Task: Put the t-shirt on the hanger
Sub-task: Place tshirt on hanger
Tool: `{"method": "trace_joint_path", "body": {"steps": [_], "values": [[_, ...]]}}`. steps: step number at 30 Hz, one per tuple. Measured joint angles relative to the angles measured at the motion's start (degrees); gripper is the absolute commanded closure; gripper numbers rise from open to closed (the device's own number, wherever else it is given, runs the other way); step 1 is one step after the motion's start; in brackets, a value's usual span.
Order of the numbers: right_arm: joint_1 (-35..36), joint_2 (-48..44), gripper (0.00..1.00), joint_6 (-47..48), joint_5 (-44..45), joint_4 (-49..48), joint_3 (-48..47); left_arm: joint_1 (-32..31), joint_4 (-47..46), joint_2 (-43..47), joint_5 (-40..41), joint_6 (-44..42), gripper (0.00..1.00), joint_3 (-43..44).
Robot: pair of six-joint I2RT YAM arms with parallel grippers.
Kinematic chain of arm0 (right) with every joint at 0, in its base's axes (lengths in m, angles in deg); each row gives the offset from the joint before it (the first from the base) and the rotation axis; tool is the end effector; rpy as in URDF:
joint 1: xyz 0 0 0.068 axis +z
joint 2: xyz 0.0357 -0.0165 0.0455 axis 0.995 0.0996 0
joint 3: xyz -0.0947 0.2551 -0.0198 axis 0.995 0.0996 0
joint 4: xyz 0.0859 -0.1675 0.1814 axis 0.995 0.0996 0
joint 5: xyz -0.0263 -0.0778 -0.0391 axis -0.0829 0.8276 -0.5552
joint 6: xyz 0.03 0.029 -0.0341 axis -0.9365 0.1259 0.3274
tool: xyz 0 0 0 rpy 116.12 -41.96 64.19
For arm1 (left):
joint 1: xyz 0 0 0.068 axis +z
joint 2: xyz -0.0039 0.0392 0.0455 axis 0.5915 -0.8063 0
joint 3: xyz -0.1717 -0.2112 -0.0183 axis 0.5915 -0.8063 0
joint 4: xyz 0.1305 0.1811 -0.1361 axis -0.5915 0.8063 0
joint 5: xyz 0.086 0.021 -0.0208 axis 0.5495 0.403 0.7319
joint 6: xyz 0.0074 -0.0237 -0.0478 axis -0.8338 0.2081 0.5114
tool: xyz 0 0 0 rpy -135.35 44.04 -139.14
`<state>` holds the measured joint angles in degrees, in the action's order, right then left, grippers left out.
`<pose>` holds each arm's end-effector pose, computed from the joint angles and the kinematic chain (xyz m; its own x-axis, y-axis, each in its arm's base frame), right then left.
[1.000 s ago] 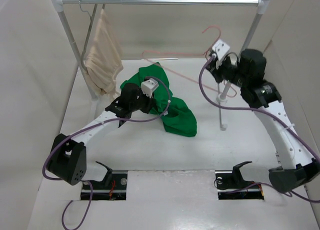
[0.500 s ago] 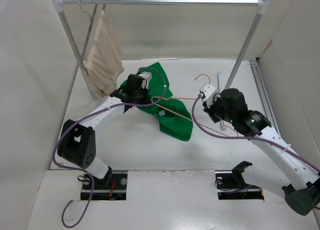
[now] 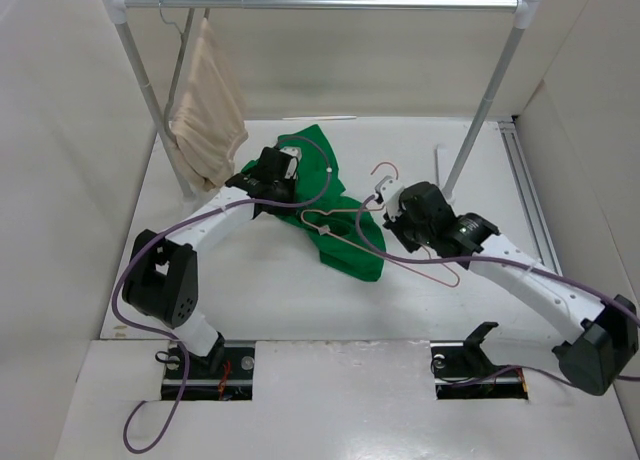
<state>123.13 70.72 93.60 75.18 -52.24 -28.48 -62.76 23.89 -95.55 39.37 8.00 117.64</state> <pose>0.1914 0.1475 0.2930 -0.4312 -0.6239 -0.6518 -0.6518 0.7149 -0.2530 0.3154 -0.1585 0.2540 -0.7159 0.1171 -0.6883 0.3218 0.9302 -0.1765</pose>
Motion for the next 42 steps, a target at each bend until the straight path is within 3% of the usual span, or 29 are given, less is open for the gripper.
{"method": "trace_joint_path", "body": {"steps": [13, 24, 31, 38, 39, 40, 42], "values": [[2.4, 4.9, 1.00, -2.9, 7.2, -2.8, -2.4, 0.0, 0.7, -0.1, -3.3, -1.6, 1.00, 0.5], [5.1, 11.3, 1.00, -3.6, 11.8, -5.0, -9.9, -1.5, 2.1, -0.9, -12.0, -7.6, 1.00, 9.5], [5.1, 9.2, 1.00, 0.3, 7.0, -8.6, -9.7, -1.5, 3.5, -2.7, -14.5, -10.2, 1.00, 15.0], [5.1, 2.6, 1.00, 2.7, -0.9, -9.9, -1.4, -0.7, 7.4, -2.7, -14.8, -12.2, 1.00, 14.8], [5.1, 2.4, 1.00, 2.7, -2.2, -10.3, -0.3, -0.5, 7.8, -2.7, -14.8, -12.8, 0.98, 14.3], [5.1, 2.4, 1.00, 2.7, -3.3, -10.7, 0.6, -0.3, 8.2, -2.7, -14.8, -13.4, 0.80, 13.6], [5.1, 3.4, 1.00, 2.7, -4.9, -11.2, 1.6, 0.0, 8.2, -2.2, -15.3, -16.3, 0.59, 11.1]]}}
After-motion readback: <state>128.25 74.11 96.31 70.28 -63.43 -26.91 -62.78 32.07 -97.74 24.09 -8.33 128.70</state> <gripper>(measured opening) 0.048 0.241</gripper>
